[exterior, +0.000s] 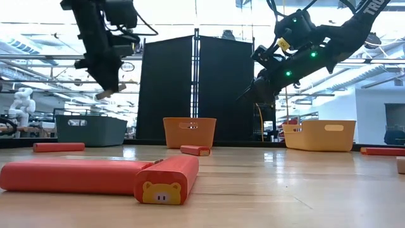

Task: Sort blocks
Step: Put the brown block into the blue bin

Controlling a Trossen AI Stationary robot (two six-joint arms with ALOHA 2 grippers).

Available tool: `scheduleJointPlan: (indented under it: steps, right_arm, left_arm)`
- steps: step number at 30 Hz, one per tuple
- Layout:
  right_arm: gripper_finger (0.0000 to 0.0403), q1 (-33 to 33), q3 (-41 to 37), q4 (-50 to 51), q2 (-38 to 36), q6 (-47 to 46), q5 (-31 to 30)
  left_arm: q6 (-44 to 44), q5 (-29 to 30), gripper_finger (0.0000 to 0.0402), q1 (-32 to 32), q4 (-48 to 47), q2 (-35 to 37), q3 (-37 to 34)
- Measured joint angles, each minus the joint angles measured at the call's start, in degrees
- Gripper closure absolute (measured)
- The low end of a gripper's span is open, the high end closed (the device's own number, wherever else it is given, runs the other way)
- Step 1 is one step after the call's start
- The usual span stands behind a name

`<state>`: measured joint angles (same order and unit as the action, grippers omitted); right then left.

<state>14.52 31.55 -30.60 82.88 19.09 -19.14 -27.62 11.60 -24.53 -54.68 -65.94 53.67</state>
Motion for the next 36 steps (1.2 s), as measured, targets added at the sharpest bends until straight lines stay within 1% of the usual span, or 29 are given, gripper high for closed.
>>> scheduleJointPlan:
  steps: [4, 11, 13, 16, 20, 23, 25, 27, 30, 32, 36]
  right_arm:
    - [0.0135, 0.0, 0.0, 0.0, 0.0, -0.1, 0.0]
    - [0.0135, 0.0, 0.0, 0.0, 0.0, -0.2, 0.0]
    - [0.0135, 0.0, 0.0, 0.0, 0.0, -0.2, 0.0]
    - [0.0135, 0.0, 0.0, 0.0, 0.0, -0.2, 0.0]
    - [0.0135, 0.0, 0.0, 0.0, 0.0, 0.0, 0.0]
    - [0.0135, 0.0, 0.0, 0.0, 0.0, 0.0, 0.0]
    - [0.0135, 0.0, 0.0, 0.0, 0.0, 0.0, 0.0]
    - [0.0135, 0.0, 0.0, 0.0, 0.0, 0.0, 0.0]
    - [0.0135, 0.0, 0.0, -0.1, 0.0, 0.3, 0.0]
    - [0.0135, 0.0, 0.0, -0.3, 0.0, 0.4, 0.0]
    - [0.0135, 0.0, 0.0, -0.3, 0.0, 0.4, 0.0]
  left_arm:
    - [4.8, 0.3, 0.0297, -7.5, 0.2, 0.2, 1.6]
    - [11.7, -3.5, 0.0297, -21.8, 0.1, -3.2, 1.6]
    - [12.0, -4.2, 0.0294, -24.0, 0.4, -4.3, 1.6]
    - [14.6, -4.3, 0.0279, -26.2, 0.6, -6.0, 1.6]
    - [15.0, -4.4, 0.0244, -28.0, 0.6, -7.7, 1.6]
    - [15.1, -5.5, 0.0216, -28.7, 0.6, -8.3, 1.6]
    - [17.3, -6.3, 0.02, -28.9, 0.2, -8.3, 1.8]
    - [20.4, -7.3, 0.0188, -28.8, -2.1, -8.3, 3.2]
    - [20.4, -7.8, 0.0182, -28.1, -8.5, -7.5, 7.1]
    - [19.1, -9.9, 0.0181, -26.2, -12.4, -6.2, 8.9]
    - [14.7, -18.9, 0.018, -19.2, -17.2, -2.5, 9.4]
